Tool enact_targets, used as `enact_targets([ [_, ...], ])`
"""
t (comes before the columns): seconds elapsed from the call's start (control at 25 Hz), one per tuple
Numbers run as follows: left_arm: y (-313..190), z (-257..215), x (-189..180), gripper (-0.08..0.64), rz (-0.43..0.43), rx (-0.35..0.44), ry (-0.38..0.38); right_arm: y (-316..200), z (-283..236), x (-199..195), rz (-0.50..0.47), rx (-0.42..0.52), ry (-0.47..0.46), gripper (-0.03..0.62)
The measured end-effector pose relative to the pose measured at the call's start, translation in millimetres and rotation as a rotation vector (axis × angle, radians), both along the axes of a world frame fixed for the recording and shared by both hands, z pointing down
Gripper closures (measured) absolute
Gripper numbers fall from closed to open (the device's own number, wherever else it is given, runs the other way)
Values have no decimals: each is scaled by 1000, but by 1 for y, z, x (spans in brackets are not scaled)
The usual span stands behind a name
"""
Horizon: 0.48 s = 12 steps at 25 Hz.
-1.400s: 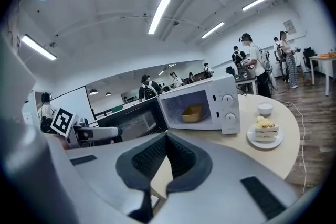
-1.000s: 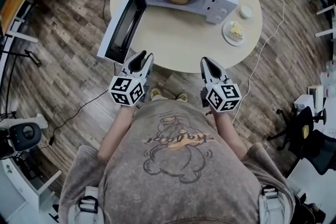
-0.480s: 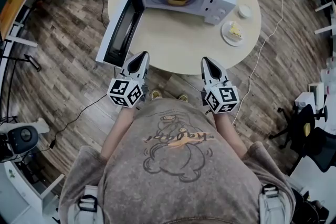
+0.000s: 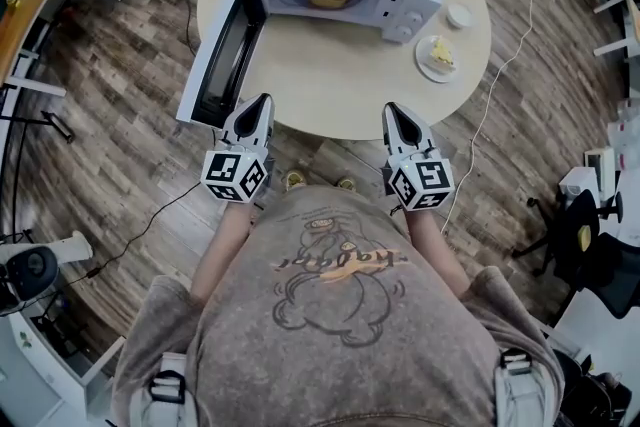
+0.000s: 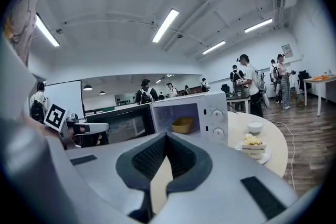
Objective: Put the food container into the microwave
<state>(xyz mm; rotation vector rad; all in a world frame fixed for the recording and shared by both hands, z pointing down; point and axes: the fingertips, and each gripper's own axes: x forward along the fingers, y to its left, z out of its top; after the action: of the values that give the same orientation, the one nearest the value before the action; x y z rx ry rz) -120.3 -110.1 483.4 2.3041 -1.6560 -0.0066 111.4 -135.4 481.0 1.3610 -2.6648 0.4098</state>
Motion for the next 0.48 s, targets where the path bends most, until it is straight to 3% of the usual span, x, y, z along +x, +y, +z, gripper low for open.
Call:
enact_targets([
  [0.48,1,0,5,523,-6,-12,29,0,1,4,19,-5,7,592],
])
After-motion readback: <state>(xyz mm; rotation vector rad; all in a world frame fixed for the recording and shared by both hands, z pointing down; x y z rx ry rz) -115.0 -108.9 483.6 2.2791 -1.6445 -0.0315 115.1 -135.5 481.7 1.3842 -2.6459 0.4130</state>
